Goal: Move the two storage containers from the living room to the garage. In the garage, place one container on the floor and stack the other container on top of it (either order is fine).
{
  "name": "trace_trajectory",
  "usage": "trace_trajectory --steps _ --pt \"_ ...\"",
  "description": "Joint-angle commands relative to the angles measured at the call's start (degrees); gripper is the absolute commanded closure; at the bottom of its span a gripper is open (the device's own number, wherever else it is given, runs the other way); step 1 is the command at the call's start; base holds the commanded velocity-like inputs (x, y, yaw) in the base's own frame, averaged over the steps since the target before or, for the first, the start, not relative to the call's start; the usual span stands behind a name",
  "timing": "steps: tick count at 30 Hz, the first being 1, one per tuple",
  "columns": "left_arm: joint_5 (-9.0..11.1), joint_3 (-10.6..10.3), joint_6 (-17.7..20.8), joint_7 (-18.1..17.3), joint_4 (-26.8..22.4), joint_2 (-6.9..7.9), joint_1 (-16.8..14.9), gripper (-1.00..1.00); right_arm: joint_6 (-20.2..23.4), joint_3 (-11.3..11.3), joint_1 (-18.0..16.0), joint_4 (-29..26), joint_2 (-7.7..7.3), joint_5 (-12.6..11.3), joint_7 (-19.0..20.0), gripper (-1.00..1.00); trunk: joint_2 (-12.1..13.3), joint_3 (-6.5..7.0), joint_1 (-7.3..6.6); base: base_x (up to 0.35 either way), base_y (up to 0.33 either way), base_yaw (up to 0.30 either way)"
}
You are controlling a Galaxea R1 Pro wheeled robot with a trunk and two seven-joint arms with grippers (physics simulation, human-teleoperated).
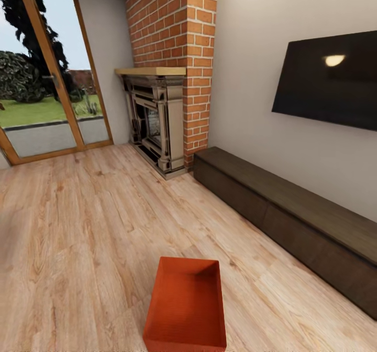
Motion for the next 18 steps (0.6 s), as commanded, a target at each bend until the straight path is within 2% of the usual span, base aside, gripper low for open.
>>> trace_trajectory --steps 1,18 --pt "0.4 0.0 0.2 0.2 0.0 -0.01 0.0 -1.0 -0.3 0.5 -0.1 0.2 0.05 -0.6 0.0 -1.0 0.0 -0.14 -0.01 0.0 0.0 0.0" --pt "0.4 0.0 0.2 0.2 0.0 -0.01 0.0 -1.0 -0.3 0.5 -0.1 0.2 0.05 -0.6 0.0 -1.0 0.0 -1.69 -0.01 0.0 0.0 0.0"
